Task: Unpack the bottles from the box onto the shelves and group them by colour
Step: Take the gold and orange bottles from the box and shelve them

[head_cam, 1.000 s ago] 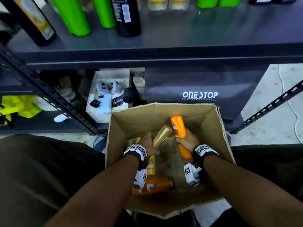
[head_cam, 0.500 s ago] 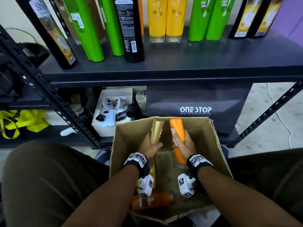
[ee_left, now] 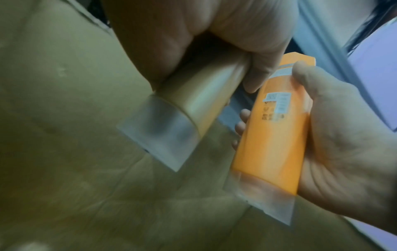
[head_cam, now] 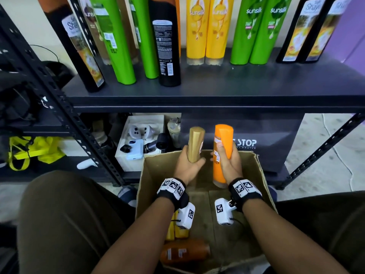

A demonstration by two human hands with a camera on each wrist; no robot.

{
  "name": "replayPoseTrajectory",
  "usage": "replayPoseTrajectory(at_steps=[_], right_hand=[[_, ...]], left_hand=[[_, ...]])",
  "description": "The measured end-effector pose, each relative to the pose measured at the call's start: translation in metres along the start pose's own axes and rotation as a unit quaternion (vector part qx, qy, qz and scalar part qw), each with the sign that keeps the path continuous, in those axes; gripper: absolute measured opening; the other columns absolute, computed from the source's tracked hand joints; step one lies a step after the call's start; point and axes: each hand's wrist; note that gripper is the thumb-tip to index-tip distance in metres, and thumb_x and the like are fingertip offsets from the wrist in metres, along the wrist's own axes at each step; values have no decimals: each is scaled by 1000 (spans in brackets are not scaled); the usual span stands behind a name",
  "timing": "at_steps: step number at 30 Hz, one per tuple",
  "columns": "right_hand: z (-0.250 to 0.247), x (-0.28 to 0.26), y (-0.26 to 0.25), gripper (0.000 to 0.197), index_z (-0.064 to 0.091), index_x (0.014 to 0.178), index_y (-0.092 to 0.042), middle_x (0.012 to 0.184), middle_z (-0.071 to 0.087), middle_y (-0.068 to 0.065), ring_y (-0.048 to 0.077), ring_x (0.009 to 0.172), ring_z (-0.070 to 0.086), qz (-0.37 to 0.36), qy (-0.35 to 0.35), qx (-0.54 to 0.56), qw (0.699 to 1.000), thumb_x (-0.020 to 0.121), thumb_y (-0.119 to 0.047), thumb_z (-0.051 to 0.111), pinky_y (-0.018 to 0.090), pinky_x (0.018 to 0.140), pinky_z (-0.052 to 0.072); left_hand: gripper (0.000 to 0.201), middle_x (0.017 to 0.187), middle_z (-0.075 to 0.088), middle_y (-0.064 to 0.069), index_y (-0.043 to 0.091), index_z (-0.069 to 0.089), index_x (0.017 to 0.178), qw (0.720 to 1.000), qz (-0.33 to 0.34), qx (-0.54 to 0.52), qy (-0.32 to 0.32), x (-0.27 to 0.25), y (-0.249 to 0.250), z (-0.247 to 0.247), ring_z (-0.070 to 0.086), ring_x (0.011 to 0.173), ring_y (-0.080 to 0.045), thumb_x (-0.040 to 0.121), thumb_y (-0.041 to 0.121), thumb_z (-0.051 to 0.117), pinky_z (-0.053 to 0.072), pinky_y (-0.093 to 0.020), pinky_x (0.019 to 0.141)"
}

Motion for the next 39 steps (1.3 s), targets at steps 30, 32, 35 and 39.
replayPoseTrajectory(at_steps=[30,32,35,39], right_hand=[[0,40,-229,59,54,116,-49,109,68,-26,2,106,66,-282,101,75,951,78,-91,40,26,92,54],[-1,45,-242,58,54,116,-48,111,69,-23,5,107,67,-296,96,80,947,80,-90,37,34,95,54],[1,51,-257,57,56,115,-44,114,71,-11,14,108,69,-310,82,84,943,83,-87,36,47,97,55],[3,58,-268,51,54,114,-49,110,68,-28,3,105,67,-319,86,70,941,84,-86,34,35,94,55]], left_hand=[[34,88,71,13,27,60,105,950,293,-66,90,35,254,-32,68,83,-5,76,33,77,55,-24,76],[41,96,73,11,27,61,112,947,297,-72,100,37,267,-34,70,92,-10,76,33,79,58,-36,85],[49,100,73,9,24,59,118,943,299,-71,126,43,281,-37,70,94,-11,74,34,78,58,-42,87],[47,98,72,15,28,57,116,942,293,-65,151,52,287,-38,69,92,-5,75,41,78,58,-38,87]])
Point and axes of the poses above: each hand's wrist, its own x-axis towards the middle knuckle, its own z-axis out of the palm, y = z × x
